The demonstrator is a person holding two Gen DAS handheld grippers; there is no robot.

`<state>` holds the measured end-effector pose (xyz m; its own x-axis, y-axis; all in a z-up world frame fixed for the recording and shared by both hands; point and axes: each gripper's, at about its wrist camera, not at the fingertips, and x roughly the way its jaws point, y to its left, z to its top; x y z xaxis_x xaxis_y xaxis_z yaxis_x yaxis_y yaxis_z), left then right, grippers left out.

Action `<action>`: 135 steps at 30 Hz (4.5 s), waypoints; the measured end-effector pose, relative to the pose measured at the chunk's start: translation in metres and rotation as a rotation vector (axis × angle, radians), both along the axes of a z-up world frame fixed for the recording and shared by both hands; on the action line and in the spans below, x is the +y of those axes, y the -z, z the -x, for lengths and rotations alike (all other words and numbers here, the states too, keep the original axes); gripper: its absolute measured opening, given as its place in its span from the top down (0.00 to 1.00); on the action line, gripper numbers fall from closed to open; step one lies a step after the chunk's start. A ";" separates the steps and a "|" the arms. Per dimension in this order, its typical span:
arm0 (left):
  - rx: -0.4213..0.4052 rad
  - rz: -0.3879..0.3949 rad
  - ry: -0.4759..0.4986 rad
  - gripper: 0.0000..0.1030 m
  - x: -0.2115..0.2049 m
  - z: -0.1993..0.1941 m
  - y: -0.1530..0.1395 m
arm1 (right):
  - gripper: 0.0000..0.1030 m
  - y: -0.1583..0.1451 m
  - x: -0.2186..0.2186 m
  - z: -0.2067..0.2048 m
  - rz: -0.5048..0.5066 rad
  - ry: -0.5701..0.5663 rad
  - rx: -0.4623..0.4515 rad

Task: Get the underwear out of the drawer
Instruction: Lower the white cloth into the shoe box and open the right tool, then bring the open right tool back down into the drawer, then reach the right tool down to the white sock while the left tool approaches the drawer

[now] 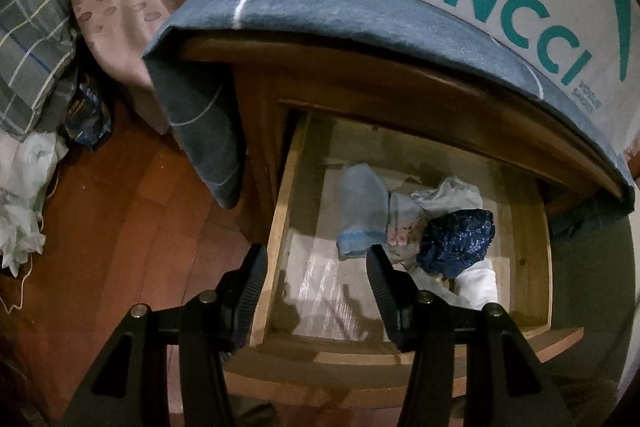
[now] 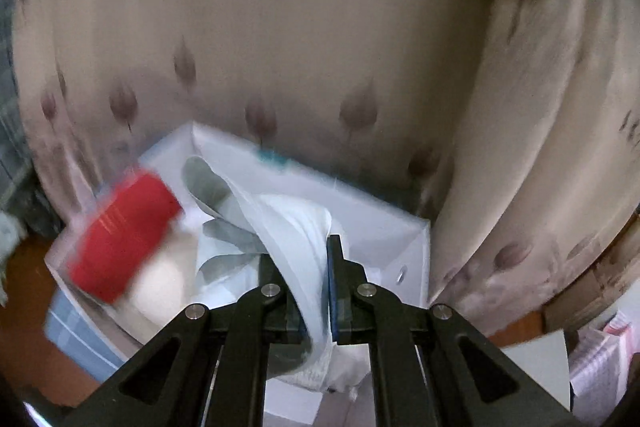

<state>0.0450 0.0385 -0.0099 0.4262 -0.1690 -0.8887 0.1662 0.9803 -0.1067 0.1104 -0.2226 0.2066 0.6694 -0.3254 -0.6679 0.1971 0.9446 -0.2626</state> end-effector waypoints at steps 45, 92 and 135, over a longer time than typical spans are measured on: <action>-0.016 -0.067 0.054 0.49 -0.011 0.006 0.003 | 0.44 0.117 0.016 0.185 -0.294 -0.125 0.296; 0.083 -0.020 0.059 0.49 -0.016 0.000 0.017 | 0.26 0.351 0.001 0.067 -0.425 0.156 0.916; 0.271 0.003 0.154 0.37 -0.068 0.004 0.058 | 0.60 0.283 -0.069 0.145 -0.633 0.136 0.533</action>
<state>0.0411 -0.0297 -0.0675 0.1433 -0.2160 -0.9658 0.2777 0.9455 -0.1703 -0.0350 -0.2912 -0.0760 0.1938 0.1623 -0.9675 0.3198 0.9219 0.2187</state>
